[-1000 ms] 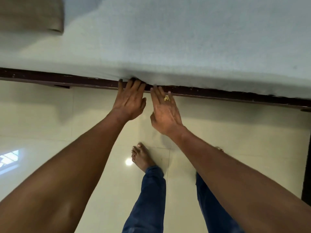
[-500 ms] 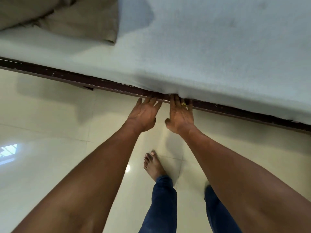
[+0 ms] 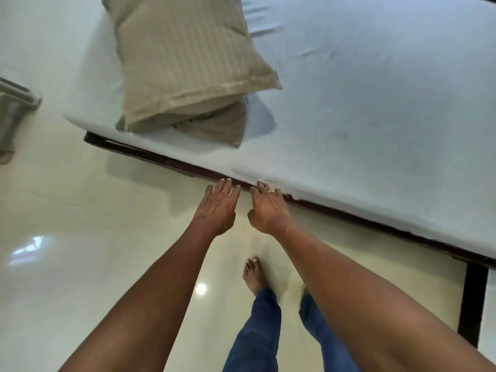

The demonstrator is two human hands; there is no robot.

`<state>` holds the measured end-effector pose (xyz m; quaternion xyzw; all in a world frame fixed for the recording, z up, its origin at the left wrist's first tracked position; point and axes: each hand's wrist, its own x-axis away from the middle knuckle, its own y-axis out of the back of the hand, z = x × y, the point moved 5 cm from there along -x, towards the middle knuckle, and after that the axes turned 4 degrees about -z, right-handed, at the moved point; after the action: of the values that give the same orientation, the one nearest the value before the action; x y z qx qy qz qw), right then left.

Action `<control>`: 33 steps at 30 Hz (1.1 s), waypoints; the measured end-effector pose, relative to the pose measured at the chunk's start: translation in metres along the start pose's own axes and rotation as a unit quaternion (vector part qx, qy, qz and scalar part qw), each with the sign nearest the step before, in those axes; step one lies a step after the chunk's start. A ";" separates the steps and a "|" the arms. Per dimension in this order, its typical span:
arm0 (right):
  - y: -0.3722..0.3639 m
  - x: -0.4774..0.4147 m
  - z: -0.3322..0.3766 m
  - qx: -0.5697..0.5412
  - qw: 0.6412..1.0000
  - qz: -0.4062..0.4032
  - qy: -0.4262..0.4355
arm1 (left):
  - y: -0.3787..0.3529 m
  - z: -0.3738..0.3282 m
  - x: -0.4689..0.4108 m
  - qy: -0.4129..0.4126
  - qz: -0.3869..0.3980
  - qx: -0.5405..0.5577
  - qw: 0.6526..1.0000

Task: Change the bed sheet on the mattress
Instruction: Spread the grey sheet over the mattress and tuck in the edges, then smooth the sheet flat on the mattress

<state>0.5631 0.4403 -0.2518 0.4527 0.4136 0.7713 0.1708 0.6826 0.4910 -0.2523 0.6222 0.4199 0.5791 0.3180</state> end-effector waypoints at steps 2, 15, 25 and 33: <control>0.033 0.007 0.013 -0.005 1.000 -0.021 0.004 | 0.036 0.012 0.010 0.001 -0.014 0.000 1.000; 0.212 -0.077 0.001 -0.018 0.997 -0.071 -0.029 | 0.215 0.123 -0.038 0.036 -0.062 -0.022 0.997; 0.331 -0.170 0.021 -0.032 0.991 -0.126 -0.036 | 0.288 0.220 -0.102 0.091 -0.050 0.006 0.995; 0.314 -0.260 0.051 -0.138 0.982 -0.052 -0.117 | 0.287 0.285 -0.193 0.085 0.011 0.112 0.990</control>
<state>0.7788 0.1111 -0.1348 0.4898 0.3036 0.7526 0.3187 1.0130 0.2167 -0.1232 0.6072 0.5006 0.5826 0.2034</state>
